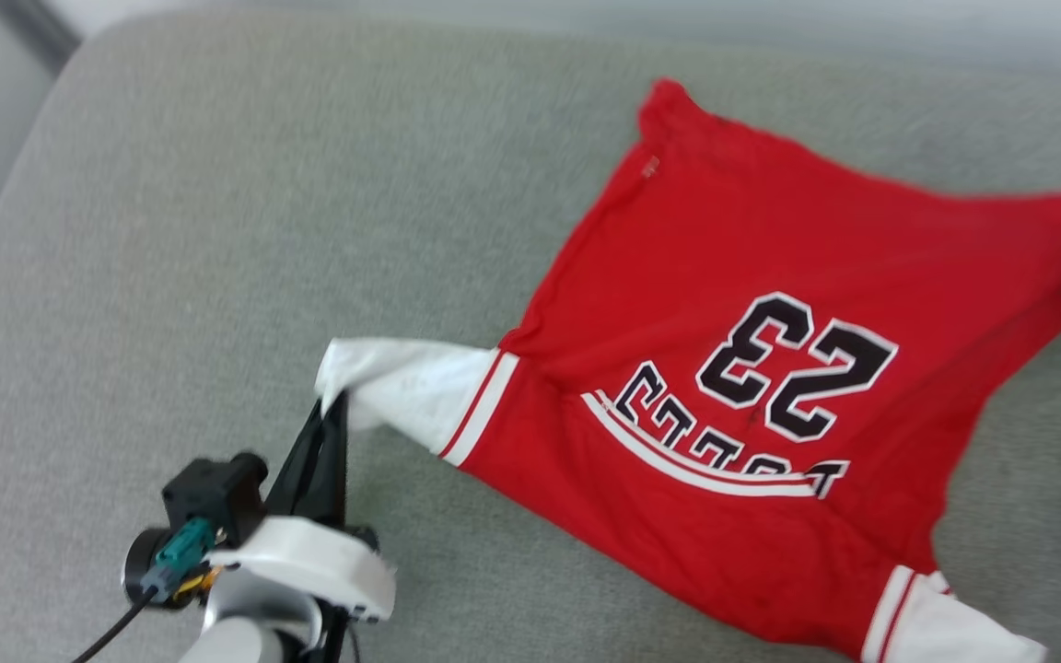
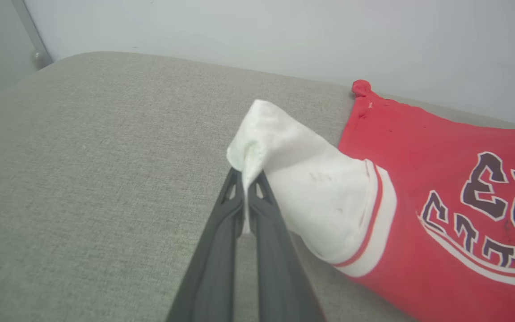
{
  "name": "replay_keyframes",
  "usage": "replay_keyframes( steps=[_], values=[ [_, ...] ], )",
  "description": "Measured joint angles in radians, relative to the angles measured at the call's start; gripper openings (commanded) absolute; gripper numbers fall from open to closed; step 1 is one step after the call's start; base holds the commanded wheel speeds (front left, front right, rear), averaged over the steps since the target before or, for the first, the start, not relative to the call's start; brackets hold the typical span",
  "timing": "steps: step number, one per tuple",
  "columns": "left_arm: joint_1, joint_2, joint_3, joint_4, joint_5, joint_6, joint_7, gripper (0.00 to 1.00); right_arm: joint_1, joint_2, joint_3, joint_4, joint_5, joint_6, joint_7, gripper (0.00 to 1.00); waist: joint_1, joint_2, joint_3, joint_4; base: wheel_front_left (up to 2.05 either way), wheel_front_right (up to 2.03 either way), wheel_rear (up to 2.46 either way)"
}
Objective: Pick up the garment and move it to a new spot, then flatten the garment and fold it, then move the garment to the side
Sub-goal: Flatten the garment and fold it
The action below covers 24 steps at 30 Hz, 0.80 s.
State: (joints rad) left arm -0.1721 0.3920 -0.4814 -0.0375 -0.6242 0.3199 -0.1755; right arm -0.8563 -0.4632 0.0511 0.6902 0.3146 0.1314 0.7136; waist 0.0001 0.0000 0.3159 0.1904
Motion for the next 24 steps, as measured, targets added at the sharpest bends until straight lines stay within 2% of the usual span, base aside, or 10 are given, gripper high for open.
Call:
replay_keyframes(
  steps=[7, 13, 17, 21, 24],
  values=[
    [0.104, 0.033, 0.042, 0.039, -0.037, 0.037, -0.002, 0.0, 0.29, -0.046, 0.027, -0.192, 0.123, 0.0, 0.039, 0.0, -0.0002, 0.0, -0.127, -0.068, 0.0, 0.0, 0.0],
    [0.167, 0.058, 0.088, 0.044, -0.058, 0.077, -0.009, 0.0, 0.609, -0.021, -0.039, -0.385, 0.158, 0.0, 0.087, 0.0, -0.0003, 0.0, -0.203, -0.159, 0.0, 0.0, 0.0],
    [0.196, 0.065, 0.104, 0.044, -0.067, 0.086, -0.014, 0.0, 0.833, 0.051, -0.106, -0.497, 0.137, 0.0, 0.101, 0.0, -0.0003, 0.0, -0.241, -0.21, 0.0, 0.0, 0.0],
    [0.223, 0.069, 0.107, 0.045, -0.075, 0.095, -0.013, 0.0, 1.038, 0.16, -0.155, -0.579, 0.104, 0.0, 0.134, 0.0, -0.0004, 0.0, -0.274, -0.245, 0.0, 0.0, 0.0],
    [0.227, 0.079, 0.099, 0.045, -0.069, 0.098, -0.003, 0.0, 1.129, 0.248, -0.184, -0.628, 0.083, 0.0, 0.146, 0.0, -0.0005, 0.0, -0.284, -0.266, 0.0, 0.0, 0.0]
  ],
)
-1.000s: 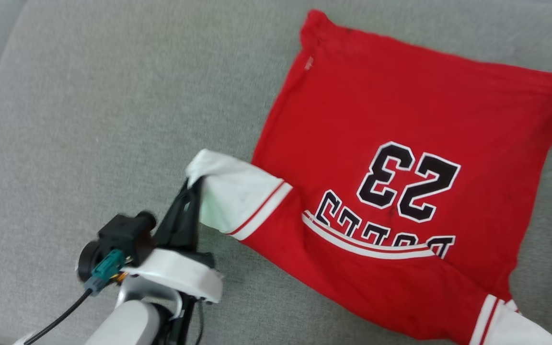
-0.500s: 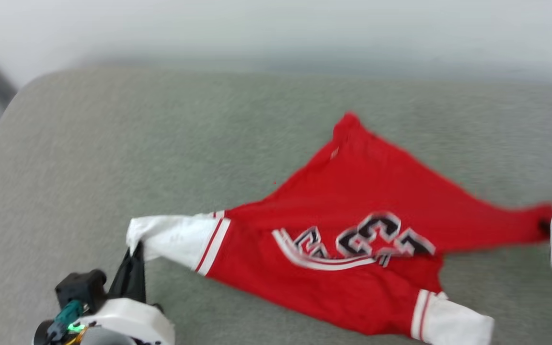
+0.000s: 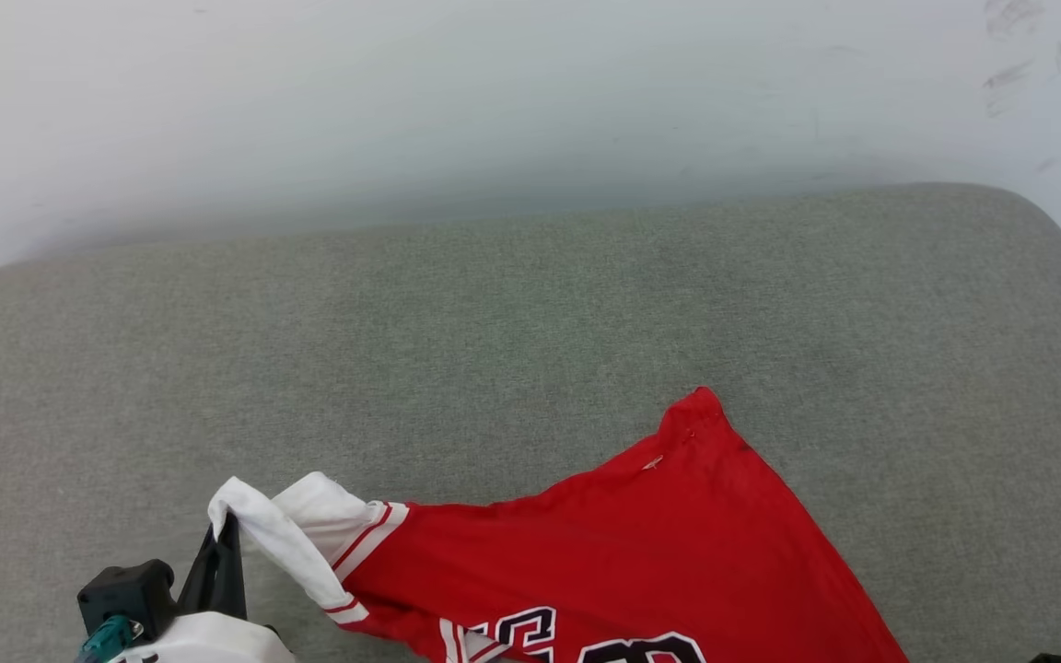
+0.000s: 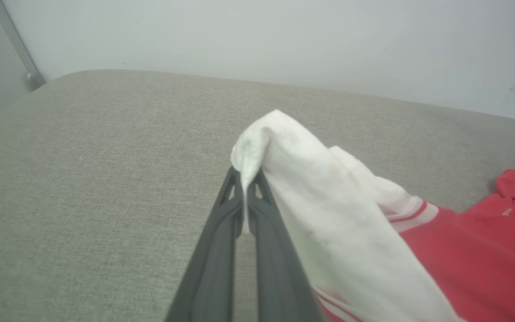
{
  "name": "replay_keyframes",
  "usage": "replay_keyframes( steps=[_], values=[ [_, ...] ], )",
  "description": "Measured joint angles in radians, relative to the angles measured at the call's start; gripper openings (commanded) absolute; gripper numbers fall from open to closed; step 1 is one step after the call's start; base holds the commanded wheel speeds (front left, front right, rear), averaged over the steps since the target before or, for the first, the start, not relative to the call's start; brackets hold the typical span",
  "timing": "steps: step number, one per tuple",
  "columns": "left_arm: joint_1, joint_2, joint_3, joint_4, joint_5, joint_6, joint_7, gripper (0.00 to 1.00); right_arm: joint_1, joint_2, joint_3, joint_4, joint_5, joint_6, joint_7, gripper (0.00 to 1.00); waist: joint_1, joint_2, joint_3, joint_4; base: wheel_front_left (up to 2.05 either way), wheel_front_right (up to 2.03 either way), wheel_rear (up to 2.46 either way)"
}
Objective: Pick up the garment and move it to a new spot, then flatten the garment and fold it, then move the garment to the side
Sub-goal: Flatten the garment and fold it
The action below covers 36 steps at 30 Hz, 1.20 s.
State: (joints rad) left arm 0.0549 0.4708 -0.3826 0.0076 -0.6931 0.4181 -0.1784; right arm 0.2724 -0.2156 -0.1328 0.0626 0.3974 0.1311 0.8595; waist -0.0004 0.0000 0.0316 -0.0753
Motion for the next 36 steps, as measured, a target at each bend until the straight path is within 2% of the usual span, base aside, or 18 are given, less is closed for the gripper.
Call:
replay_keyframes(
  steps=[2, 3, 4, 10, 16, 20, 23, 27, 31, 36],
  values=[
    [0.0, 0.004, -0.001, -0.001, 0.002, 0.0, 0.006, 0.0, 0.021, 0.04, -0.015, -0.029, -0.012, 0.0, -0.02, 0.49, 0.0, 0.0, -0.001, -0.009, 0.0, 0.0, 0.0],
    [-0.001, 0.005, -0.005, -0.003, 0.002, 0.0, 0.011, 0.0, 0.021, 0.052, -0.021, -0.042, -0.014, 0.0, -0.042, 0.57, 0.0, 0.0, 0.001, -0.012, 0.0, 0.0, 0.0],
    [-0.003, 0.006, -0.008, -0.004, 0.003, 0.0, 0.015, 0.0, 0.019, 0.062, -0.037, -0.053, -0.027, 0.0, -0.079, 1.0, 0.0001, 0.0, 0.003, -0.014, 0.0, 0.0, 0.0],
    [-0.024, 0.017, -0.027, -0.007, 0.021, 0.006, 0.035, 0.0, -0.058, 0.096, -0.093, -0.046, -0.076, 0.0, -0.33, 1.0, 0.0002, 0.0, 0.014, -0.013, 0.0, 0.0, 0.0],
    [-0.067, 0.014, -0.042, -0.013, 0.032, 0.003, 0.044, 0.0, -0.204, 0.124, -0.129, 0.035, -0.091, 0.0, -0.601, 1.0, 0.0003, 0.0, 0.044, 0.004, 0.0, 0.0, 0.0],
    [-0.115, 0.013, -0.053, -0.033, 0.057, -0.001, 0.042, 0.0, -0.377, 0.125, -0.092, 0.112, -0.087, 0.0, -0.652, 1.0, 0.0004, 0.0, 0.102, 0.018, 0.0, 0.0, 0.0],
    [-0.154, 0.009, -0.064, -0.031, 0.072, -0.005, 0.044, 0.0, -0.485, 0.096, -0.022, 0.155, -0.058, 0.0, -0.568, 1.0, 0.0005, 0.0, 0.145, 0.03, 0.0, 0.0, 0.0],
    [-0.203, -0.01, -0.081, -0.022, 0.08, -0.024, 0.037, 0.0, -0.596, 0.013, 0.082, 0.17, -0.008, 0.0, -0.341, 1.0, 0.0006, 0.0, 0.197, 0.059, 0.0, 0.0, 0.0],
    [-0.248, -0.029, -0.105, -0.009, 0.092, -0.042, 0.033, 0.0, -0.67, -0.04, 0.148, 0.137, 0.035, 0.0, -0.13, 1.0, 0.0006, 0.0, 0.234, 0.102, 0.0, 0.0, 0.0],
    [-0.292, -0.052, -0.127, -0.005, 0.106, -0.058, 0.022, 0.0, -0.708, -0.083, 0.237, 0.105, 0.063, 0.0, 0.007, 1.0, 0.0006, 0.0001, 0.278, 0.15, 0.0, 0.0, 0.0]
  ],
)
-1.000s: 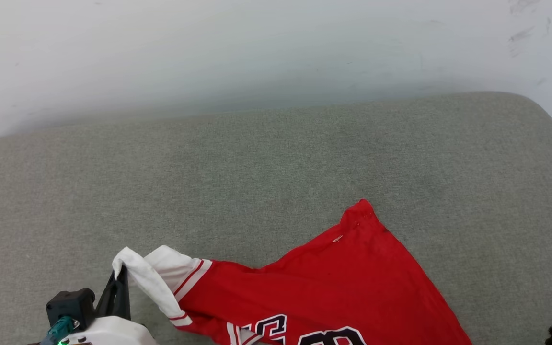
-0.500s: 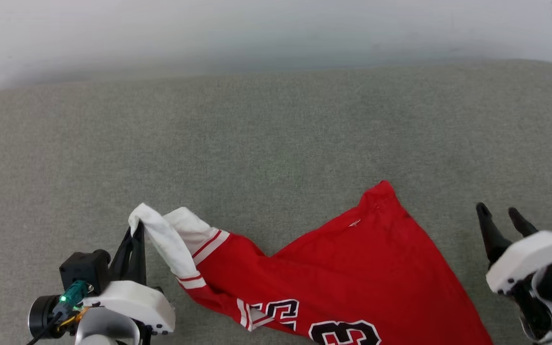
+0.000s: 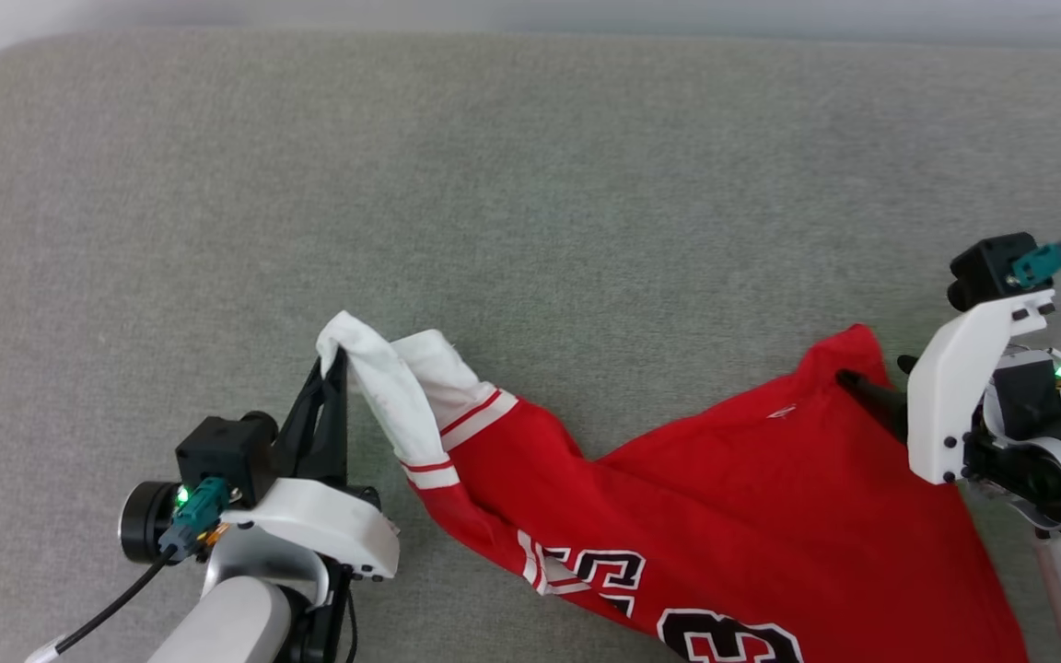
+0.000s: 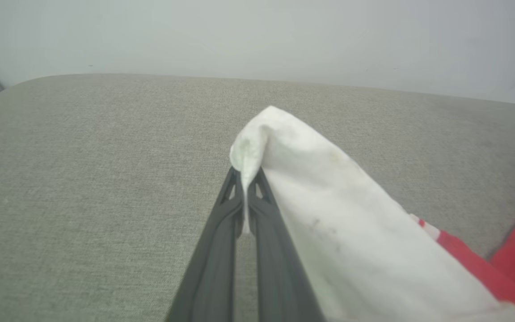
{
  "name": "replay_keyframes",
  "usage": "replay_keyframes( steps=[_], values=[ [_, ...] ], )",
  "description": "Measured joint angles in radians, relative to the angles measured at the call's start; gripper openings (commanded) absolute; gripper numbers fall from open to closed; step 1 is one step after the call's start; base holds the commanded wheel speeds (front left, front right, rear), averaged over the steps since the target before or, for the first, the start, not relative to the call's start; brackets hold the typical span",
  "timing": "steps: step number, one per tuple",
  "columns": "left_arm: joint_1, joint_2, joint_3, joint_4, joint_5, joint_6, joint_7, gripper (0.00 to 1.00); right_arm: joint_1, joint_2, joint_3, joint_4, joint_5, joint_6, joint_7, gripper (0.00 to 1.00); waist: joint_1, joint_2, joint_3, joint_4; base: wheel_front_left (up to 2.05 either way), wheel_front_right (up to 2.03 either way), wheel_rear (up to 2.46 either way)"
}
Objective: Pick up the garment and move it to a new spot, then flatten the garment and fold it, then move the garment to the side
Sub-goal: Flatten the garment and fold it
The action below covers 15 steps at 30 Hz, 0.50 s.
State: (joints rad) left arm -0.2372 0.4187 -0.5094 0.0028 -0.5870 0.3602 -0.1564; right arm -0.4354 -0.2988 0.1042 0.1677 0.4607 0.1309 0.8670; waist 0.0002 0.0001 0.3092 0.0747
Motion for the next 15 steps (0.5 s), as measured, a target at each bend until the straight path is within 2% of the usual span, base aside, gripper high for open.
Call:
replay_keyframes(
  steps=[6, 7, 8, 9, 15],
  values=[
    [-0.031, -0.012, -0.015, 0.019, 0.013, -0.013, -0.009, 0.0, -0.053, -0.033, 0.058, 0.061, 0.03, 0.001, 0.049, 1.0, -0.0001, 0.0, 0.054, 0.033, 0.0, 0.0, 0.0],
    [-0.045, -0.017, -0.019, 0.034, 0.013, -0.017, -0.015, 0.0, -0.083, -0.044, 0.08, 0.102, 0.055, 0.001, 0.059, 0.63, -0.0001, 0.0, 0.071, 0.044, 0.0, 0.0, 0.0],
    [-0.046, -0.017, -0.019, 0.039, 0.013, -0.017, -0.017, 0.0, -0.091, -0.05, 0.093, 0.111, 0.058, 0.001, 0.062, 0.2, -0.0003, 0.0, 0.074, 0.047, 0.0, 0.0, 0.0],
    [-0.047, -0.018, -0.019, 0.044, 0.013, -0.018, -0.018, 0.0, -0.097, -0.053, 0.099, 0.121, 0.066, 0.001, 0.063, 0.0, -0.0004, 0.0, 0.075, 0.049, 0.0, 0.0, 0.0],
    [-0.05, -0.019, -0.022, 0.074, 0.009, -0.026, -0.023, 0.0, -0.115, -0.071, 0.153, 0.158, 0.08, 0.0, 0.007, 0.0, -0.0003, -0.0001, 0.051, 0.048, 0.0, 0.0, 0.0]
  ],
)
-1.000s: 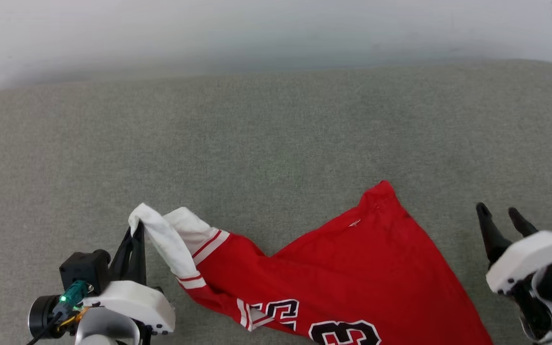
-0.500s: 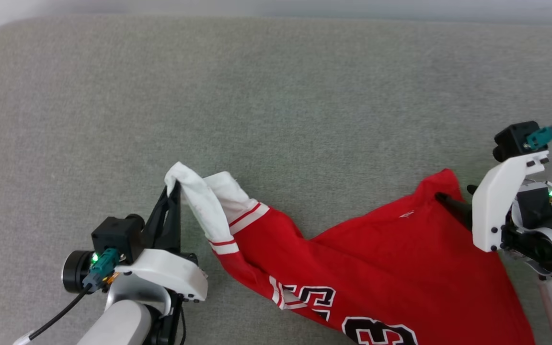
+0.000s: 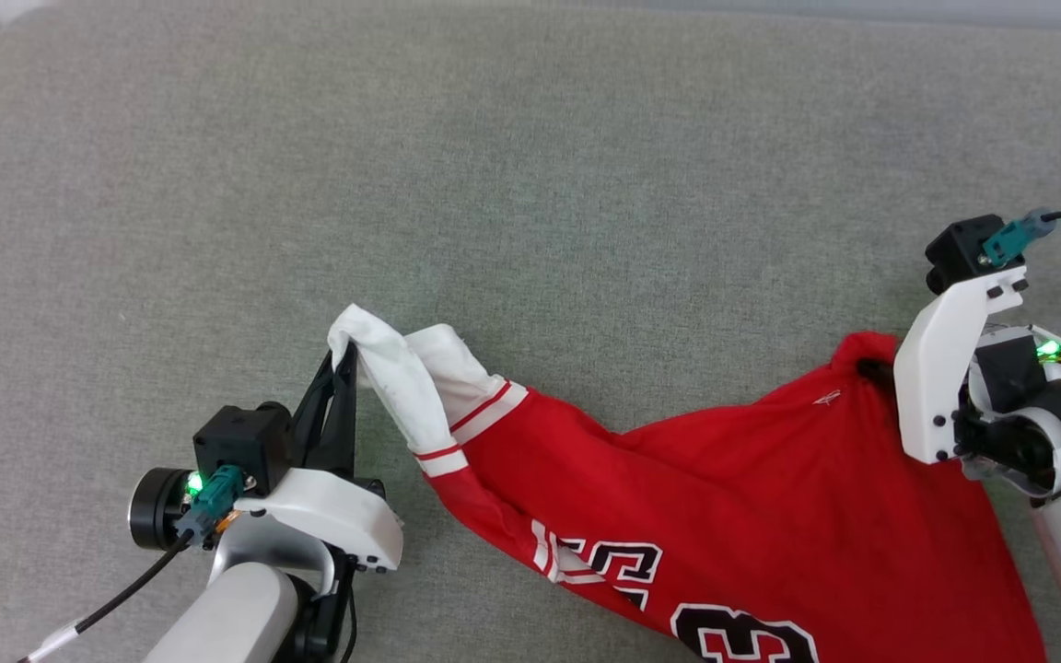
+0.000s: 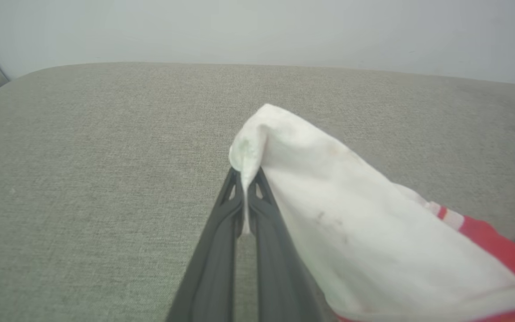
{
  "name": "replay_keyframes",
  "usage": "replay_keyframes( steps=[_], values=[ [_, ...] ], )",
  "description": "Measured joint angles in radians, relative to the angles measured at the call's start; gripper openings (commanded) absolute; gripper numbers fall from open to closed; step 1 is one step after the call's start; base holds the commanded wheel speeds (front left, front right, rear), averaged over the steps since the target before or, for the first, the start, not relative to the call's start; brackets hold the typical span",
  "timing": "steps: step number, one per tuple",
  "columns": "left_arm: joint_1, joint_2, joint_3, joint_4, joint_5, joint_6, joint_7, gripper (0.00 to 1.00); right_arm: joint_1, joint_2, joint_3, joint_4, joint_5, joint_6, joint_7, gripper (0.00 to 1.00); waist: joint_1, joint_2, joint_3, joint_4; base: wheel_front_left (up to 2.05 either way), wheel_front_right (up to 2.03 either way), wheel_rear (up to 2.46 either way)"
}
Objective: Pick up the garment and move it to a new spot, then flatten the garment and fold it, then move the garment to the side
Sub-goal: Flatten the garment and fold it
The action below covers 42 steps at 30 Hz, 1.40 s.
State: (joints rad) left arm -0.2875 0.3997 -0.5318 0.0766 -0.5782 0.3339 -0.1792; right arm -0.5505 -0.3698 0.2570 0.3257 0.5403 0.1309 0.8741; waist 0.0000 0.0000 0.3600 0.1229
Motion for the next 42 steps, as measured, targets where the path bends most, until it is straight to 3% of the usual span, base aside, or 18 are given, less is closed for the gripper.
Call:
replay_keyframes(
  steps=[11, 16, 25, 33, 42],
  values=[
    [-0.016, 0.087, 0.025, 0.01, -0.002, -0.034, 0.014, 0.0, -0.029, 0.01, 0.004, 0.077, -0.12, 0.0, -0.238, 0.0, 0.0, 0.0, -0.138, -0.05, 0.0, 0.0, 0.0],
    [-0.105, 0.112, 0.04, -0.009, 0.002, -0.046, 0.049, 0.0, -0.059, 0.053, -0.018, 0.133, -0.16, 0.0, -0.325, 0.0, 0.0, 0.0, -0.222, -0.091, 0.0, 0.0, 0.0],
    [-0.321, 0.122, 0.077, 0.067, -0.035, -0.115, 0.112, 0.0, -0.168, 0.084, -0.015, 0.199, -0.203, 0.0, -0.4, 0.0, 0.0, 0.0001, -0.309, -0.19, 0.0, 0.0, 0.0],
    [-0.574, 0.109, 0.086, 0.196, -0.024, -0.175, 0.126, 0.0, -0.308, 0.064, -0.036, 0.225, -0.227, 0.0, -0.477, 0.0, 0.0001, 0.0, -0.268, -0.221, 0.0, 0.0, 0.0],
    [-0.88, 0.113, 0.082, 0.339, 0.036, -0.229, 0.119, 0.0, -0.502, 0.043, -0.075, 0.24, -0.253, 0.001, -0.56, 0.0, 0.0, 0.0, -0.139, -0.23, 0.0, 0.0, 0.0]
  ],
)
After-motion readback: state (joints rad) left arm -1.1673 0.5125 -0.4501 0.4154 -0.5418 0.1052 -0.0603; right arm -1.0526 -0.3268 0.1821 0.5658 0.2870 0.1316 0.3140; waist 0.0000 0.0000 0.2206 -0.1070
